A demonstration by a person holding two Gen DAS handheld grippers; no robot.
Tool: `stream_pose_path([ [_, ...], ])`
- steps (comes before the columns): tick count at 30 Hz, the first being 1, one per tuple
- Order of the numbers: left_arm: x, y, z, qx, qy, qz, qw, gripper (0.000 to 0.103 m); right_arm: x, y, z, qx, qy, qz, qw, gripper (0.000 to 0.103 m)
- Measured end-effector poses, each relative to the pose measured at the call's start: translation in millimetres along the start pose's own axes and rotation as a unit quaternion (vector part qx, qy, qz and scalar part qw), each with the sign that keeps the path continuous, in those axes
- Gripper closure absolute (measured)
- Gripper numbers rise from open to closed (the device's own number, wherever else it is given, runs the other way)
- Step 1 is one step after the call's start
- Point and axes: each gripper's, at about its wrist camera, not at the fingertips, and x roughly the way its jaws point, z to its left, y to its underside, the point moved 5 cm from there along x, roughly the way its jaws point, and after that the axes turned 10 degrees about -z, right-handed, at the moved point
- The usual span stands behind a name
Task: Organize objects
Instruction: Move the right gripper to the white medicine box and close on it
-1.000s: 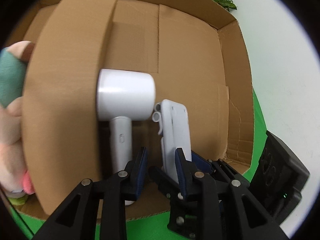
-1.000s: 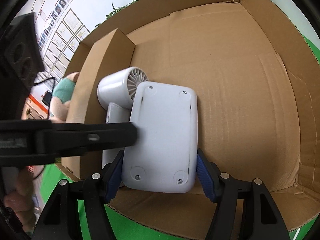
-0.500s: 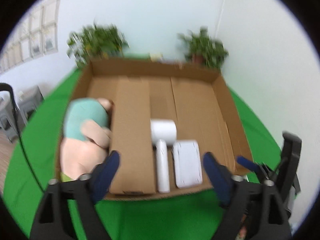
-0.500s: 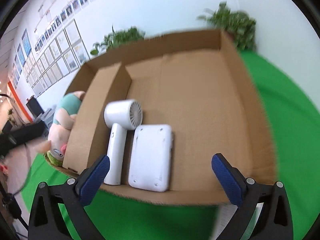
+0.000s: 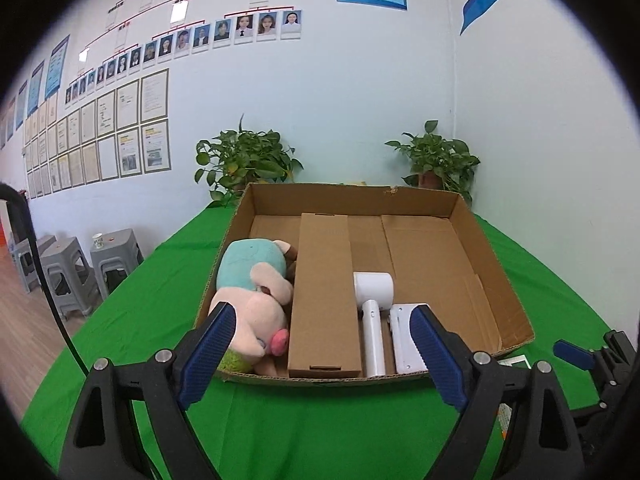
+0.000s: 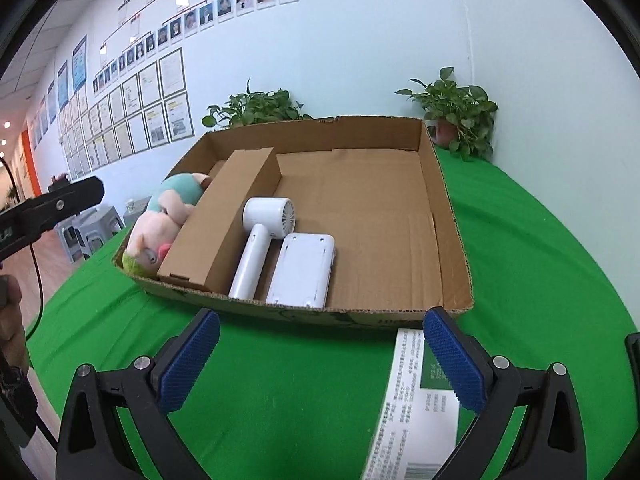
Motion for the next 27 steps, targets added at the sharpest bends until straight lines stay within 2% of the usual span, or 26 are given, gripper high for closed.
stream_pose_path([
  [5, -8, 5, -2, -0.004, -0.011, -0.01, 0.9999, 0.014, -10, 8, -14, 0.001, 0.01, 0.014, 1.0, 0.0],
  [11, -2, 19, -13, -0.011, 0.019, 0.015, 0.9997, 0.014, -14, 41, -34, 0.026, 0.011, 0.06, 0.998, 0.0],
  [16, 0, 38, -27, -0.013, 0.044, 0.044, 0.998, 0.014, -21, 59, -47, 0.042, 0.026, 0.072, 0.996, 0.0],
  [20, 0, 54, -38, -0.01, 0.071, 0.071, 0.9949, 0.014, -21, 70, -50, 0.024, 0.052, 0.097, 0.994, 0.0],
  [24, 9, 74, -50, -0.02, 0.109, 0.122, 0.9863, 0.014, -12, 87, -52, 0.028, 0.056, 0.135, 0.989, 0.001],
  [27, 12, 83, -52, -0.031, 0.126, 0.141, 0.9815, 0.014, -4, 97, -51, 0.03, 0.049, 0.155, 0.986, 0.001],
])
